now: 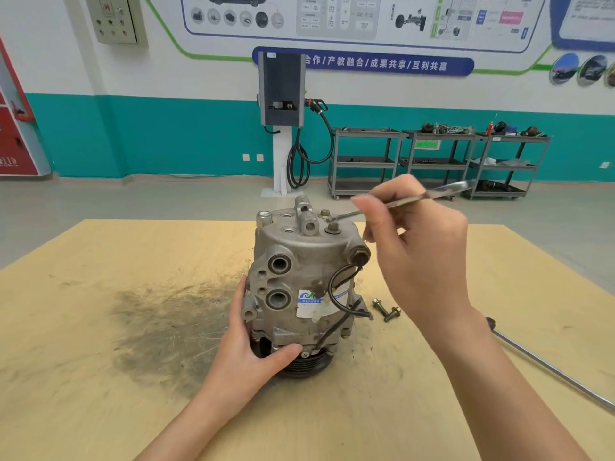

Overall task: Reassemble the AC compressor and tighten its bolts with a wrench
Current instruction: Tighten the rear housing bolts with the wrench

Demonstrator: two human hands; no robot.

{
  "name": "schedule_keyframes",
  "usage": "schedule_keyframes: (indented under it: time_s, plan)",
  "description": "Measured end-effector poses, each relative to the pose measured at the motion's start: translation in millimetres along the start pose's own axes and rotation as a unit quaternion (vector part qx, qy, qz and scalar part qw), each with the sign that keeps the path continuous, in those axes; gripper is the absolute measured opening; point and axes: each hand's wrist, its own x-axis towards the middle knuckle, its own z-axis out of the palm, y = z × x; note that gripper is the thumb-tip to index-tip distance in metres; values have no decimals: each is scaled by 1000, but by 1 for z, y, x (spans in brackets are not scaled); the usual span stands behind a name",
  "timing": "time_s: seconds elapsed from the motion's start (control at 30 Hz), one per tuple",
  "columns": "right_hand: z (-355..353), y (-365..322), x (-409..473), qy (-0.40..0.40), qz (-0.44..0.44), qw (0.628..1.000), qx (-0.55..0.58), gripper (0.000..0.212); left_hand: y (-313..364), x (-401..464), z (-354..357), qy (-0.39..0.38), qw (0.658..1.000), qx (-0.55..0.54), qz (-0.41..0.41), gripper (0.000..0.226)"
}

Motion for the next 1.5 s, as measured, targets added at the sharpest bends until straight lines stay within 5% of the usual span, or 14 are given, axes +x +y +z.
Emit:
schedule_keyframes:
  time_s: [0.27, 0.6, 0.7, 0.83, 0.93, 1.03, 1.2, 1.33, 1.5]
  plan:
    - [-11, 19, 9, -5, 208, 954, 215, 26, -4, 1, 1, 0, 1000, 5, -3, 118]
    - [-8, 32, 8, -47, 319, 895, 310, 30, -2, 0, 0, 0, 1000, 10, -7, 114]
    - [-5, 27, 5, -27, 271, 925, 266, 27, -2, 0, 0, -2, 1000, 8, -1, 122]
    - [2, 9, 0, -6, 66, 996, 64, 26, -1, 0, 0, -2, 1000, 8, -3, 124]
    - [6, -2, -5, -13, -80, 992, -101, 35, 1, 0, 0, 1, 1000, 3, -7, 127]
    - [4, -4, -5, 17, -108, 987, -114, 39, 2, 0, -1, -2, 1000, 3, -8, 133]
    - [-8, 1, 5, 48, 64, 993, 87, 25, 2, 0, -1, 2, 1000, 13, -5, 124]
    - [-13, 17, 9, 16, 214, 953, 213, 28, -1, 0, -1, -3, 1000, 12, 0, 129]
    - [-13, 30, 9, -22, 297, 910, 287, 28, -1, 0, 0, -4, 1000, 11, 0, 129]
